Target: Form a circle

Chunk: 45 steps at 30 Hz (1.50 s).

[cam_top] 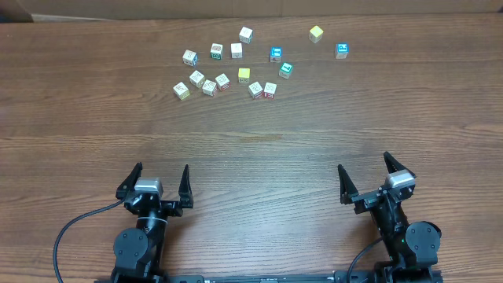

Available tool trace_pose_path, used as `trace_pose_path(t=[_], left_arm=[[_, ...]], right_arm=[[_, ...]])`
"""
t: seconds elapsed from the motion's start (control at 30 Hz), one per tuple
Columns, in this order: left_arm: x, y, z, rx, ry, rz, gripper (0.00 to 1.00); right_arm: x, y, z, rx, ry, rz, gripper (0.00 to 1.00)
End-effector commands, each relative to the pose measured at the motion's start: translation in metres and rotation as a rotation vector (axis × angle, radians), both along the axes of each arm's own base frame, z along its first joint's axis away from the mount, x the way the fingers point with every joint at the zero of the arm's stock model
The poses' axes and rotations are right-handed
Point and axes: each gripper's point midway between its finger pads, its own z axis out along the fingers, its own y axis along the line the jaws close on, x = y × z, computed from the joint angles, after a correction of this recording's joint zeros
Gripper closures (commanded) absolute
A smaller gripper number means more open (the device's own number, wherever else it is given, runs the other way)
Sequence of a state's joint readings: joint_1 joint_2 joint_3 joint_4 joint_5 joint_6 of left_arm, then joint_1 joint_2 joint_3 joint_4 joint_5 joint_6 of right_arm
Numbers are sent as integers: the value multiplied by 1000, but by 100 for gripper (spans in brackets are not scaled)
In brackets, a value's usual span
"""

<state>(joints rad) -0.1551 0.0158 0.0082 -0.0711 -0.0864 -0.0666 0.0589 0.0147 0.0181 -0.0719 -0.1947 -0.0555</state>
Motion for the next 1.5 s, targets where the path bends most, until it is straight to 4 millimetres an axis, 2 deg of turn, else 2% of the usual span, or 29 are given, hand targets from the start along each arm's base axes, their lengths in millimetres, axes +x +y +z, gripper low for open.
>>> trace_pose_path(t=[0.0, 0.17, 0.33, 0.43, 0.47, 0.6, 0.73, 0.87, 1.0, 1.2, 1.3, 1.33, 1.47], left_arm=[[0, 1, 2, 24, -13, 1, 0], [0, 8, 8, 42, -38, 42, 0], [-1, 1, 35, 24, -146, 0, 0], [-7, -9, 71, 58, -254, -57, 1], [-14, -8, 98, 89, -315, -54, 0], [-32, -6, 154, 163, -398, -39, 0], [-45, -4, 204, 205, -401, -34, 0], [-42, -4, 253, 227, -359, -39, 0], [-22, -9, 293, 243, -257, -62, 0], [23, -18, 342, 286, -70, -104, 0], [50, -22, 357, 294, 18, -118, 0], [66, -27, 363, 297, 68, -139, 0], [104, -33, 359, 306, 189, -156, 0]], right_arm=[[0, 0, -1, 6, -6, 0, 0], [0, 0, -1, 6, -6, 0, 0], [0, 0, -1, 6, -6, 0, 0], [0, 0, -1, 6, -6, 0, 0], [0, 0, -1, 6, -6, 0, 0], [0, 0, -1, 6, -6, 0, 0], [0, 0, -1, 6, -6, 0, 0], [0, 0, -1, 6, -6, 0, 0], [0, 0, -1, 6, -6, 0, 0], [0, 0, -1, 6, -6, 0, 0], [0, 0, -1, 6, -6, 0, 0], [0, 0, -1, 6, -6, 0, 0], [0, 0, -1, 6, -6, 0, 0]])
